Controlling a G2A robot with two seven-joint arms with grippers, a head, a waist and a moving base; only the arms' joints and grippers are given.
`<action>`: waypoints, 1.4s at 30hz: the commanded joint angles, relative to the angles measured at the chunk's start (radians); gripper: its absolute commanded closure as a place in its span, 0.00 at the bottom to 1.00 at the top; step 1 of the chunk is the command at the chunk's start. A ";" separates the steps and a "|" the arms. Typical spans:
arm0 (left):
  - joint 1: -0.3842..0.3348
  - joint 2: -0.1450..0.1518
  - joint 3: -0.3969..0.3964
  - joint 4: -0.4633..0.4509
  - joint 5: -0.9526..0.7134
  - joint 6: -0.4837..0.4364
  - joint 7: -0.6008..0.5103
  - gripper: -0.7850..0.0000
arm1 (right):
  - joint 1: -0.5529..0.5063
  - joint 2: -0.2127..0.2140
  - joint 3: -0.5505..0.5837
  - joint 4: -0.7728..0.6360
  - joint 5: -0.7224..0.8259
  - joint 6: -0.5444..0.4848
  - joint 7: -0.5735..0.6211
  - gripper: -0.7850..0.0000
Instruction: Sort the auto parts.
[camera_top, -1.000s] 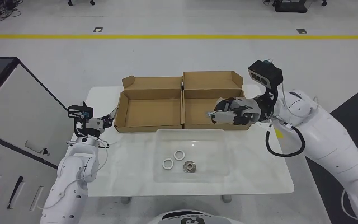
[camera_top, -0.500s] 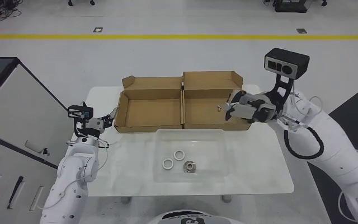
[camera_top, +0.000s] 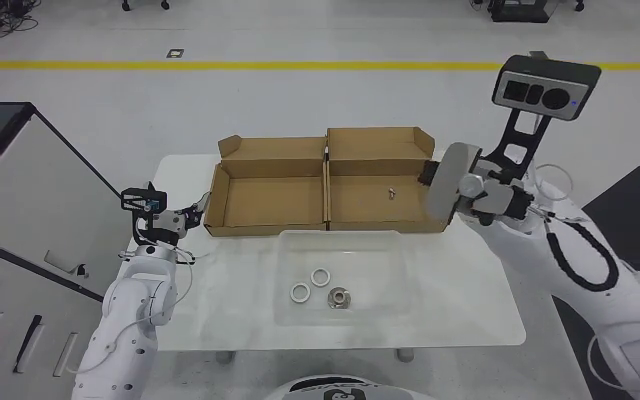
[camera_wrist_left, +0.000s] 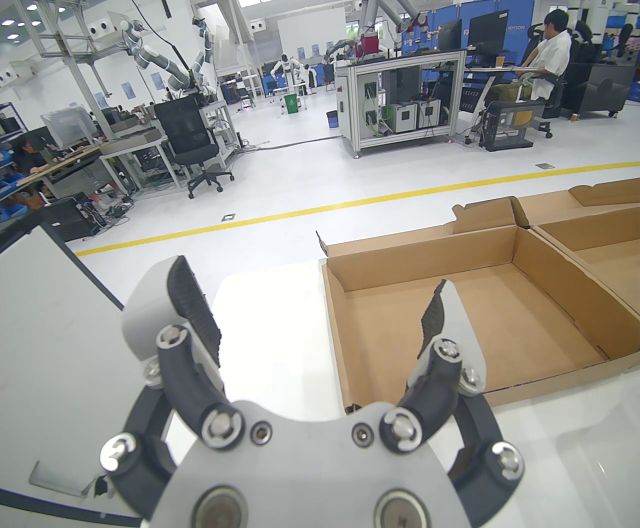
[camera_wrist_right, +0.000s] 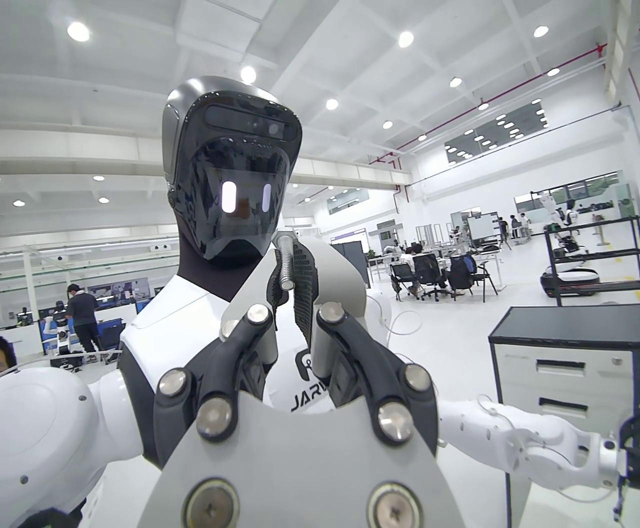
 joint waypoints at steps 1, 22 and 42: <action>0.000 0.000 0.000 0.000 0.000 0.000 0.000 0.00 | 0.002 -0.010 0.005 -0.007 0.005 0.006 0.006 1.00; 0.000 0.000 0.000 0.000 0.000 0.000 0.000 0.00 | -0.082 -0.060 0.032 -0.117 0.204 0.017 0.017 1.00; 0.000 0.000 0.000 0.000 0.000 0.000 0.000 0.00 | -0.185 -0.098 0.234 -0.059 -0.111 0.232 0.045 1.00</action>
